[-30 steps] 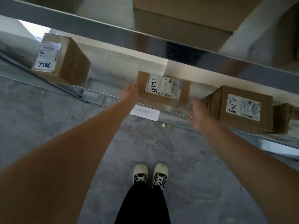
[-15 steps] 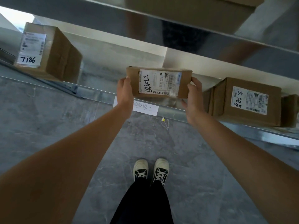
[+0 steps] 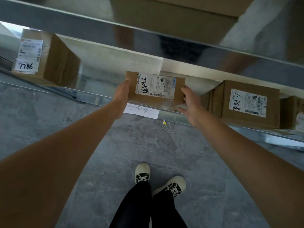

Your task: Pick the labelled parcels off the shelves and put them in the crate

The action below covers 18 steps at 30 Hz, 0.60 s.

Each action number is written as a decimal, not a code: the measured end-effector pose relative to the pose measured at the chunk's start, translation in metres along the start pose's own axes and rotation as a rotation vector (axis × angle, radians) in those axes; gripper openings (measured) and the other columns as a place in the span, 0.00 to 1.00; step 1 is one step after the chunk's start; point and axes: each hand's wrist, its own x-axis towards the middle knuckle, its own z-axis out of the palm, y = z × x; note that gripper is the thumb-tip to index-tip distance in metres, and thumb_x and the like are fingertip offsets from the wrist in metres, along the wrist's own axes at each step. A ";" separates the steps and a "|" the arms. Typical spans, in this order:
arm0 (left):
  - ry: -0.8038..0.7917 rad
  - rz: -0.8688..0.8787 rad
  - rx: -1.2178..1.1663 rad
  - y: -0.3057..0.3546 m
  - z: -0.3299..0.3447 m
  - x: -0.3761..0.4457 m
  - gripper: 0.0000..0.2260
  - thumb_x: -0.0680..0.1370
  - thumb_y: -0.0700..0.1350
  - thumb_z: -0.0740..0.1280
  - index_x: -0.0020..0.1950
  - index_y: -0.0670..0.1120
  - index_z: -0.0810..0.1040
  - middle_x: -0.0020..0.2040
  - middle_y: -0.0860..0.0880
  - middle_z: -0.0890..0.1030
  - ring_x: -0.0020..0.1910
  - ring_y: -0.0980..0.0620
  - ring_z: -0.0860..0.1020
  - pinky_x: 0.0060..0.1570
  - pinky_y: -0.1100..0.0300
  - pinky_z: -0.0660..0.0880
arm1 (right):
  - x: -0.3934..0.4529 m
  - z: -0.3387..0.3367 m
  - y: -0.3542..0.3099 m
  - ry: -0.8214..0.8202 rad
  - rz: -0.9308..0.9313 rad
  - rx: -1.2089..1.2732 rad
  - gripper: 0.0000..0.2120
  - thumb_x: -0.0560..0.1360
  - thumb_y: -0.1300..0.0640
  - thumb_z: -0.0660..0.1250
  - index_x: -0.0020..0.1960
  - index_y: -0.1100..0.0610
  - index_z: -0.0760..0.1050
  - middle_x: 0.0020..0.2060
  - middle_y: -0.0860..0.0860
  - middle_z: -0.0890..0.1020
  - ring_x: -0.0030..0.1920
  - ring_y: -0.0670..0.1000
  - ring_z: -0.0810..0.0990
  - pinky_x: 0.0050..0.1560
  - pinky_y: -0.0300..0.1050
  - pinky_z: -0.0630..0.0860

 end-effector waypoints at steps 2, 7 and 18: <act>-0.024 0.019 0.094 0.005 0.000 0.001 0.24 0.80 0.60 0.53 0.69 0.46 0.69 0.60 0.51 0.77 0.62 0.52 0.72 0.66 0.54 0.63 | 0.003 0.004 0.002 0.010 -0.004 0.001 0.16 0.82 0.49 0.55 0.67 0.49 0.71 0.66 0.49 0.74 0.67 0.51 0.71 0.68 0.54 0.68; 0.395 0.374 0.407 0.002 0.020 -0.020 0.25 0.80 0.54 0.56 0.74 0.45 0.63 0.71 0.44 0.67 0.69 0.46 0.67 0.68 0.50 0.66 | 0.010 -0.011 0.019 0.219 -0.178 -0.064 0.16 0.76 0.45 0.60 0.60 0.53 0.71 0.60 0.50 0.75 0.56 0.49 0.71 0.56 0.46 0.68; 0.005 0.479 0.483 -0.051 0.194 -0.092 0.20 0.81 0.46 0.56 0.72 0.42 0.67 0.69 0.42 0.69 0.67 0.43 0.69 0.67 0.47 0.67 | -0.012 -0.199 0.033 0.699 -0.614 -0.533 0.17 0.78 0.54 0.59 0.63 0.61 0.70 0.60 0.58 0.75 0.60 0.56 0.73 0.57 0.53 0.74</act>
